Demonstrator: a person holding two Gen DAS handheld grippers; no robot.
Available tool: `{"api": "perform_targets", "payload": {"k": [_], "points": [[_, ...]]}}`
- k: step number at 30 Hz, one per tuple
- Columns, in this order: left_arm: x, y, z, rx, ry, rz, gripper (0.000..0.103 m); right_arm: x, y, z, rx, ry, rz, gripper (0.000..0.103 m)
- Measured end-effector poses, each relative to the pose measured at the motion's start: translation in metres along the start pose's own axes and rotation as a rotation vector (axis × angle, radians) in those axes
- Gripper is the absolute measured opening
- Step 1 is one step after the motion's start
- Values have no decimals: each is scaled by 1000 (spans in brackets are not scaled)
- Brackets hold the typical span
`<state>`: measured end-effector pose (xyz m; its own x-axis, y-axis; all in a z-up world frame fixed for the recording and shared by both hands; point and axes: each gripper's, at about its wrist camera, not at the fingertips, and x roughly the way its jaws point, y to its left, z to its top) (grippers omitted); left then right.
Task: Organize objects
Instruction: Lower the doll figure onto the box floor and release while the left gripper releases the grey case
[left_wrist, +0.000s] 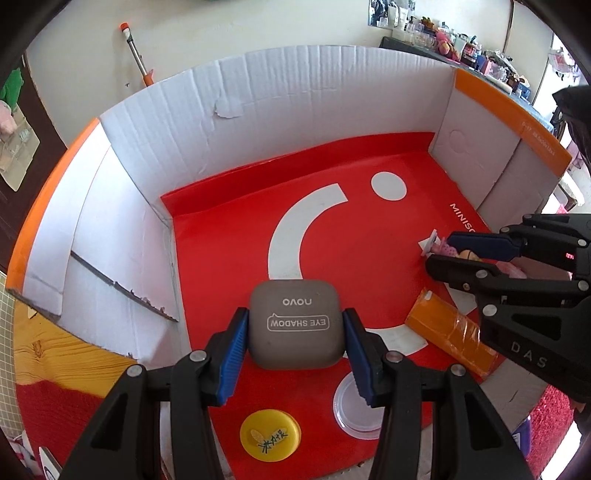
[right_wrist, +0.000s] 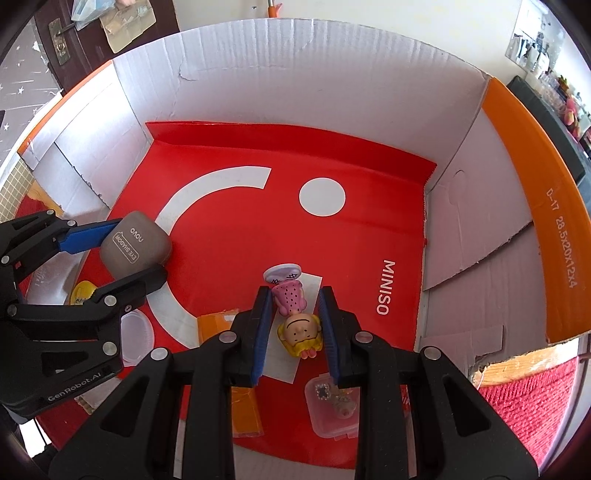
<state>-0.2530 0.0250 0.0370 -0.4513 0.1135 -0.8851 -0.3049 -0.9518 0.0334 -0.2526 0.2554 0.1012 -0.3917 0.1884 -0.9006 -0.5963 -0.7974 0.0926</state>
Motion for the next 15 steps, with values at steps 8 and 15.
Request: {"api": "perform_targets", "payload": {"k": [8, 15], "points": [[-2, 3, 0, 0, 8, -9, 53, 1, 7, -3, -14, -1, -25, 25], [-4, 6, 0, 1, 9, -11, 53, -1, 5, -6, -9, 1, -36, 25]]}}
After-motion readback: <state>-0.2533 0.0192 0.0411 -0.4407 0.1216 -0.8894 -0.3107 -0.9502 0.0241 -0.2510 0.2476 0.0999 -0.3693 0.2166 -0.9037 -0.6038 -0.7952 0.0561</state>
